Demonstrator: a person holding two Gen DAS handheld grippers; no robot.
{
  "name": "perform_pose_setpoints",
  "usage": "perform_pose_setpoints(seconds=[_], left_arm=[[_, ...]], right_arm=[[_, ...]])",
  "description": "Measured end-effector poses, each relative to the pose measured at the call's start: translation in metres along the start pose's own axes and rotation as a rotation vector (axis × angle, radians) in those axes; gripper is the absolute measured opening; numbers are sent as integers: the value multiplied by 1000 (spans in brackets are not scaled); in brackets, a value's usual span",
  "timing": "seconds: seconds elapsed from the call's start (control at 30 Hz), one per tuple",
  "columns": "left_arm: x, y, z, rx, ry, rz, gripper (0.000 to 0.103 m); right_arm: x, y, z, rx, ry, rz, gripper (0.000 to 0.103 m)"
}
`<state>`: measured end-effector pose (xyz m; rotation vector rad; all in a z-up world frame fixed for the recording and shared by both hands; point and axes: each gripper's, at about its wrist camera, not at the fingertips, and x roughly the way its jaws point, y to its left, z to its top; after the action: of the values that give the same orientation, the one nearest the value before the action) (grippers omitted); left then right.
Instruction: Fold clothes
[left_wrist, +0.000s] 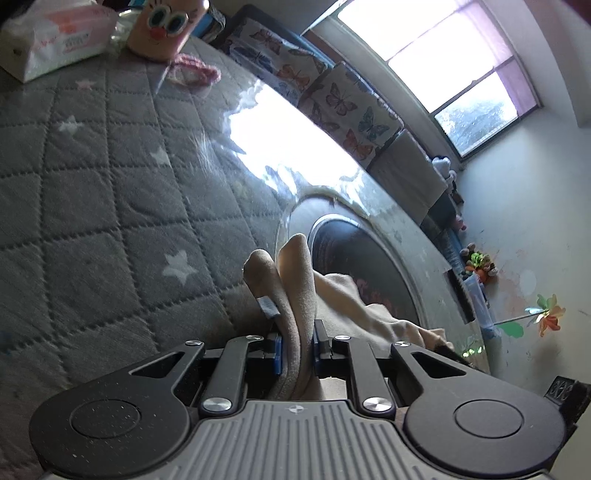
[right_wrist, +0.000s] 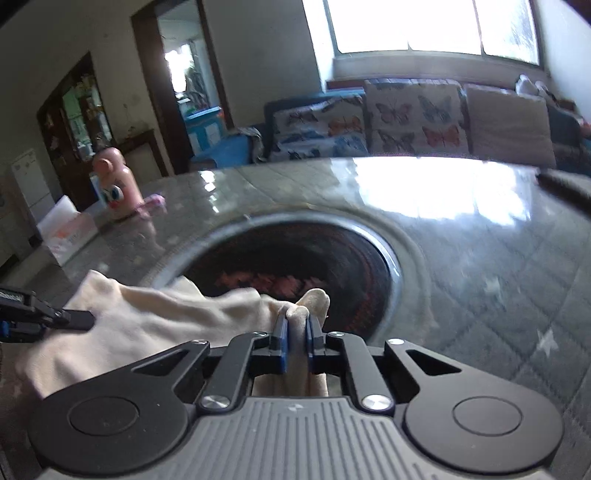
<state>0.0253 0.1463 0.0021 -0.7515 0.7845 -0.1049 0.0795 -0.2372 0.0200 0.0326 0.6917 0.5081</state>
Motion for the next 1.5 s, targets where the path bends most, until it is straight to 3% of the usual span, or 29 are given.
perform_pose_setpoints(seconds=[0.23,0.63,0.87,0.97,1.1,1.33,1.5], left_arm=[[-46,22,18,-14,-104,30,16],[-123,75,54,-73,-283,140,16],[-127,102,58,-102,-293,223,17],[-127,108,57,-99,-294,254,18],[-127,116,57,-95,-296,296,30],[-123,93,64,-28,-347,330,28],[-129,86,68,19,-427,428,29]], right_arm=[[7,47,36,-73,-38,88,8],[74,140,72,-156,-33,266,8],[118,171,77,-174,12,308,8],[132,173,75,-180,34,276,11],[138,175,73,-205,42,243,11],[143,199,74,-281,66,324,12],[156,213,67,-303,93,359,12]])
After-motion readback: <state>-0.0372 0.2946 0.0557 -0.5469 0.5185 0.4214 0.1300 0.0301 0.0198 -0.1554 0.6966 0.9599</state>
